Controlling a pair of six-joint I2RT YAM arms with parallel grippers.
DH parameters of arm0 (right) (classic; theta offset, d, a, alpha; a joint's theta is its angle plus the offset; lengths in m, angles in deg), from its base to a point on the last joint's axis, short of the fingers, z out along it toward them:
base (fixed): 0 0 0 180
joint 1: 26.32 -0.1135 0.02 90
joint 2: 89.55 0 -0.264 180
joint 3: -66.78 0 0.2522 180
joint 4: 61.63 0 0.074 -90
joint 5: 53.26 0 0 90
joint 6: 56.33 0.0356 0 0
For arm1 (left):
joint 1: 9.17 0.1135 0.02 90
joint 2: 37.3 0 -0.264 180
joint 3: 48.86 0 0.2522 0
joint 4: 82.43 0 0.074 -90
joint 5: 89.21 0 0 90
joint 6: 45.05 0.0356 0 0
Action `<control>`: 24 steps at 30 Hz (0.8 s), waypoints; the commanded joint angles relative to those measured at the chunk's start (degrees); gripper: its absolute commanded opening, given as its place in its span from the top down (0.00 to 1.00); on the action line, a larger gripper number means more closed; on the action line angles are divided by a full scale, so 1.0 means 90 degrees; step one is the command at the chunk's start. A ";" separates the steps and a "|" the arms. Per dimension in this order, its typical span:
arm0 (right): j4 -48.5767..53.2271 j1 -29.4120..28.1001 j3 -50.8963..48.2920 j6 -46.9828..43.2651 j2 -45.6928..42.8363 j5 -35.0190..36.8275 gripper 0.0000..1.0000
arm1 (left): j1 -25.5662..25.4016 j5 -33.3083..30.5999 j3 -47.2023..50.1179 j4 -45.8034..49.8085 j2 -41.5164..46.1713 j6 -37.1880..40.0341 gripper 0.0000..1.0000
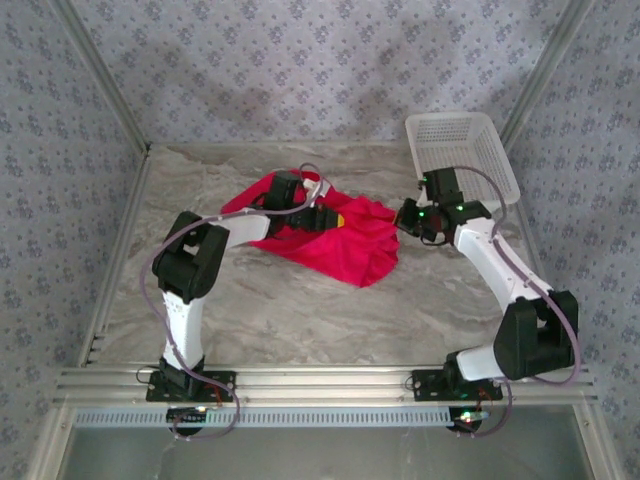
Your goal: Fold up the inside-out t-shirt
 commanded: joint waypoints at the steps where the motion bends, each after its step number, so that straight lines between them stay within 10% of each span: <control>1: -0.0521 0.0474 -0.0107 0.0198 0.0403 -0.0059 1.00 | -0.0128 0.0063 -0.0025 -0.0065 0.0192 0.0025 0.95; 5: -0.0417 0.0580 0.0014 0.0163 0.0571 0.0010 1.00 | -0.0125 -0.0876 0.0107 0.0835 0.0794 0.0563 0.65; 12: 0.0042 0.0782 0.0310 -0.0180 -0.0448 0.0284 1.00 | 0.0526 -0.4237 0.0965 0.2882 0.2606 0.1486 0.46; 24: 0.0049 0.0863 0.0468 -0.0189 -0.0638 0.0020 1.00 | 0.2771 -0.4144 0.2451 0.2069 0.2759 -0.0086 0.44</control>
